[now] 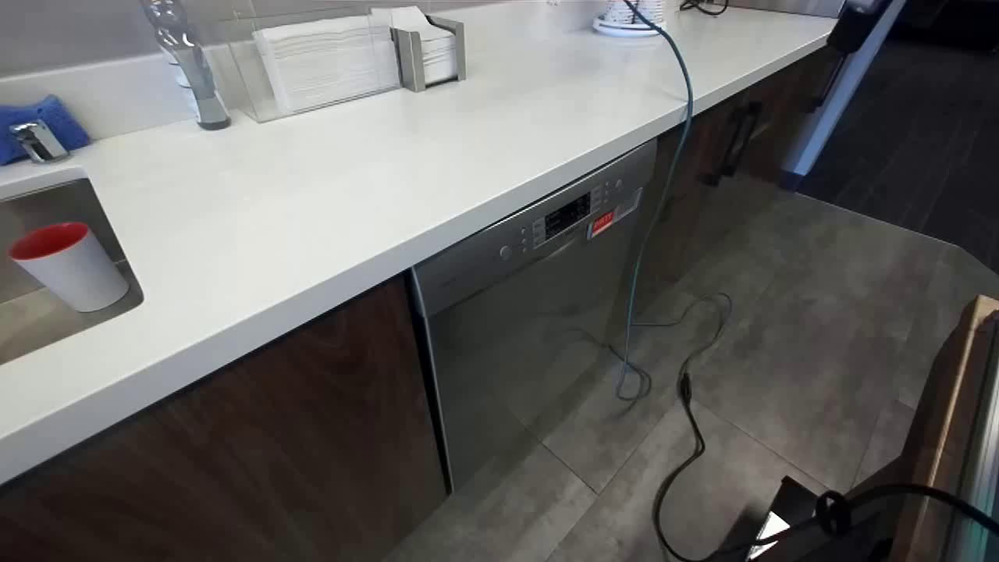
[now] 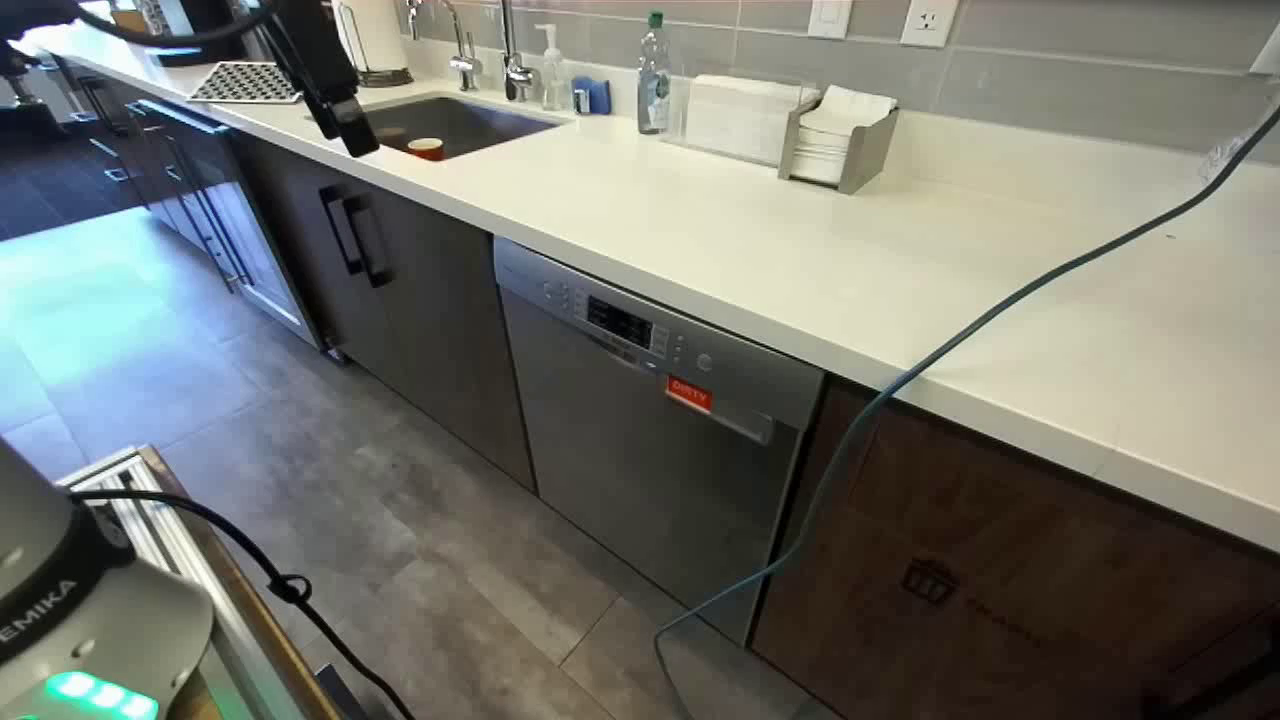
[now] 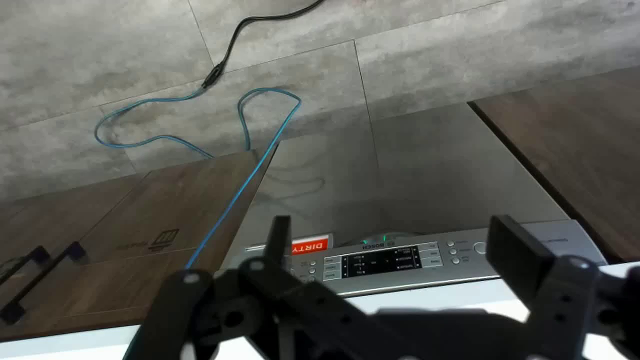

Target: Press the big button on the top right side of the dishwasher

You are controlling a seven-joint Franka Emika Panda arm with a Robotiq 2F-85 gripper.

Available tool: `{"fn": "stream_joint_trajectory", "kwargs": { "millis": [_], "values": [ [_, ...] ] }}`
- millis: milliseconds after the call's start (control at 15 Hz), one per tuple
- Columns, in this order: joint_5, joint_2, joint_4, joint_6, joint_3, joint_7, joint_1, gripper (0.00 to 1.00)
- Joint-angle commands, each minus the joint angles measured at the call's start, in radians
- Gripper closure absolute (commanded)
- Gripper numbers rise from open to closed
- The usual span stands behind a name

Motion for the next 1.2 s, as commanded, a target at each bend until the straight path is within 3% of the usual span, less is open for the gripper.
{"fn": "stream_joint_trajectory", "kwargs": {
  "millis": [0, 533, 1133],
  "values": [
    [-0.004, 0.002, 0.002, -0.003, -0.005, 0.003, 0.005, 0.0],
    [-0.004, 0.002, 0.002, -0.003, -0.005, 0.003, 0.005, 0.0],
    [0.091, 0.236, 0.003, 0.23, -0.219, -0.007, -0.108, 0.0]
  ]
}}
